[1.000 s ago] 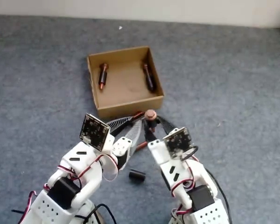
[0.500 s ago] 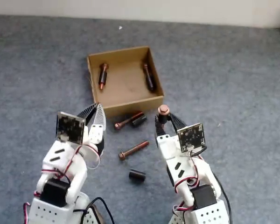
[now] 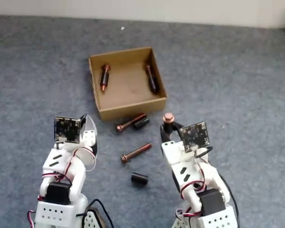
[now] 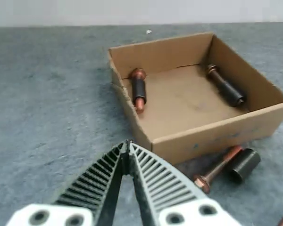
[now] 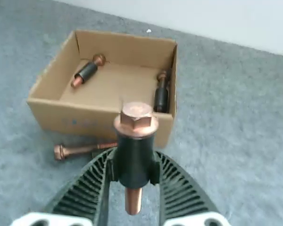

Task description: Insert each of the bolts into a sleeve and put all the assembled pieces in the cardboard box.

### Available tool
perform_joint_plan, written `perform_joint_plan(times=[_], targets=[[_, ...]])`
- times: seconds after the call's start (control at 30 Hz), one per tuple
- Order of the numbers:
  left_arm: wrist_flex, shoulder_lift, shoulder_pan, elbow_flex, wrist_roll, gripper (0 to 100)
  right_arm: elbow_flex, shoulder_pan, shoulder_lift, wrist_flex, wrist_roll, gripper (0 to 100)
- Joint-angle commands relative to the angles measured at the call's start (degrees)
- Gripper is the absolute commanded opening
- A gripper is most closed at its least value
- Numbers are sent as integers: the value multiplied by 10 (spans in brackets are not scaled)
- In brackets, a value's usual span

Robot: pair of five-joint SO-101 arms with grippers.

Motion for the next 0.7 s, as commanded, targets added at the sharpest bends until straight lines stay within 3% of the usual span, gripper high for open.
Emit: perform_joint_plan(times=[0.0,0.2,0.5,0.67], targets=[[-1,3,-22,15,-5,5,-147,-12,132,-11,-2,5],[-2,2,-45,15,-5,5,-310,-29,381,-109,-2,5],[-3,2,-52,15,-5,5,-429,-36,715,-391,-4,5],[-3,2,-52,15,-5,5,-480,-54,865,-453,-3,6]])
